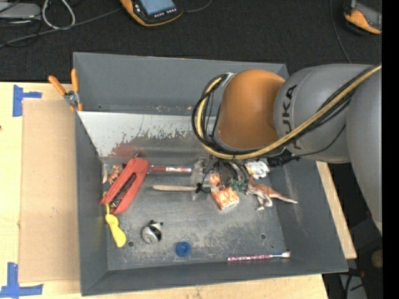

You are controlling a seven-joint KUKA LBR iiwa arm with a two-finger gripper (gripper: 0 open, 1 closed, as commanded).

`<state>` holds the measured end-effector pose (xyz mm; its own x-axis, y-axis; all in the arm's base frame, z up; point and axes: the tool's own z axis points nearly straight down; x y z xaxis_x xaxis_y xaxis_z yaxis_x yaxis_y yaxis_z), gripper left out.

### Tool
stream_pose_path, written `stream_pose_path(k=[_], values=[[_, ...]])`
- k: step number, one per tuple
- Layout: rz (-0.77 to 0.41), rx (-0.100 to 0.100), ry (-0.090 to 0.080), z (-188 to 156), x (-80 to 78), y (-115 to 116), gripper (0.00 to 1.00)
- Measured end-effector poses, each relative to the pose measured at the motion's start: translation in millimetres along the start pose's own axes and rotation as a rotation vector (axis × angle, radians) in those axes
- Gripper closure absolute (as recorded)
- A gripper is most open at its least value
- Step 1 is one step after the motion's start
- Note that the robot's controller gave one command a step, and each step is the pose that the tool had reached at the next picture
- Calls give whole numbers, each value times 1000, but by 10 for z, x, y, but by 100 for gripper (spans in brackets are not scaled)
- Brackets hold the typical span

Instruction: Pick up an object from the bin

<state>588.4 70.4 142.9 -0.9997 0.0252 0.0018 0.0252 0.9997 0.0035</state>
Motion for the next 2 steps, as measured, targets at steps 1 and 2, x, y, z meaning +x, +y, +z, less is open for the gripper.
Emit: stream_pose_path(k=[1,2], values=[[0,0,5,-359,13,-1,100],[0,0,2,-692,6,0,100]])
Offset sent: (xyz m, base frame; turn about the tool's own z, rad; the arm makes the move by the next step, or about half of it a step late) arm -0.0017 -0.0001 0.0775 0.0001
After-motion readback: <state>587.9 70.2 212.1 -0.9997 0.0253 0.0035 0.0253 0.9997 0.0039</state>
